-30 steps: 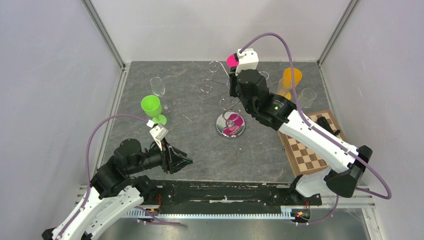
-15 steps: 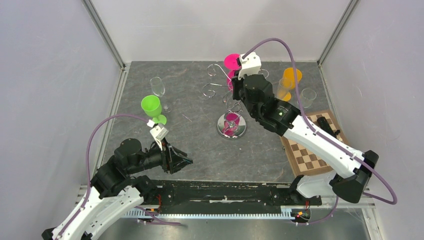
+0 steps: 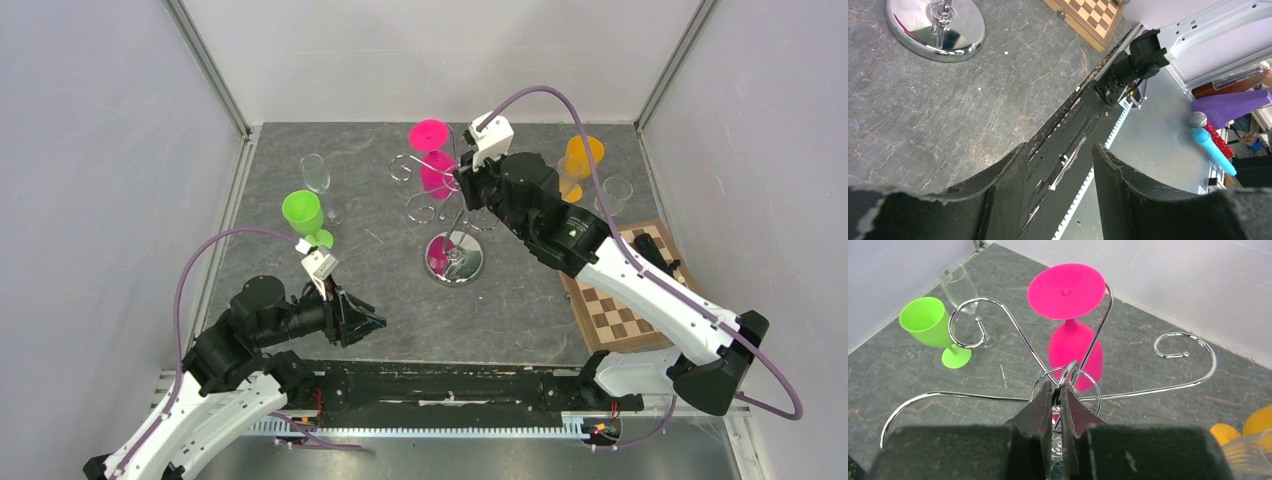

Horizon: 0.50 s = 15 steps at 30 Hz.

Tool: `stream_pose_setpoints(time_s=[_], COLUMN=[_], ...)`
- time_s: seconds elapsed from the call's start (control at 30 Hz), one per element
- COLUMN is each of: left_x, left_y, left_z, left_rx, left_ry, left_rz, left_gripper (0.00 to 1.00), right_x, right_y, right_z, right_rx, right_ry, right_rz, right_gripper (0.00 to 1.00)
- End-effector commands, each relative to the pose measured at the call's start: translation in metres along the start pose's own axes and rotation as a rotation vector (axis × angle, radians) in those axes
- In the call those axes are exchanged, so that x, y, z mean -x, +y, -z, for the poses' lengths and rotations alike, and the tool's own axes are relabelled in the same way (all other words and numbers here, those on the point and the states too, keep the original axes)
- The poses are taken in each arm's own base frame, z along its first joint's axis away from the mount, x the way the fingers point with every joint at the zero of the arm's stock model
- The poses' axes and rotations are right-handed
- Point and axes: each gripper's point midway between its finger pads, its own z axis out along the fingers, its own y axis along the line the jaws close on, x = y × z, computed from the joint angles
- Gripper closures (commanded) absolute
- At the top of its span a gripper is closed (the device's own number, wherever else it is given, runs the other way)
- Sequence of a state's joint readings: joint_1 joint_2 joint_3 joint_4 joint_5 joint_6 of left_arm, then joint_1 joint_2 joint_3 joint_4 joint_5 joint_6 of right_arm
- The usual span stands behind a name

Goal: Take the wine glass off the wine glass rack
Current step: Adjust the wine rack at the center of the board.

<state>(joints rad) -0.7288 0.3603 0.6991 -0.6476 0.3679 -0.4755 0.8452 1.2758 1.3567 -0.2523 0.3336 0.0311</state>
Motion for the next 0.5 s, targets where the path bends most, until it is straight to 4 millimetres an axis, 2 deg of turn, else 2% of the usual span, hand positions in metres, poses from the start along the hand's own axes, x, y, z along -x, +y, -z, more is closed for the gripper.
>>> stream_pose_setpoints(time_s=[0.0, 0.17, 0.47], left_x=[0.0092, 0.0097, 0.0157], left_y=[-0.0038, -0.0050, -0.0084], left_z=[-0.0018, -0.0007, 0.0020], left_rx=[-0.012, -0.015, -0.015], left_ry=[-0.033, -0.035, -0.051], left_rz=[0.007, 0.004, 0.016], left_gripper=[0.43, 0.43, 0.43], right_x=[0.0486, 0.0489, 0.0443], right_y=[0.0109, 0.0155, 0.0123], right_z=[0.0172, 0.0201, 0.0184], right_rx=[0.126, 0.225, 0.420], right_ry=[-0.164, -0.192, -0.197], right_rz=[0.052, 0.102, 0.139], right_gripper=[1.00, 1.00, 1.00])
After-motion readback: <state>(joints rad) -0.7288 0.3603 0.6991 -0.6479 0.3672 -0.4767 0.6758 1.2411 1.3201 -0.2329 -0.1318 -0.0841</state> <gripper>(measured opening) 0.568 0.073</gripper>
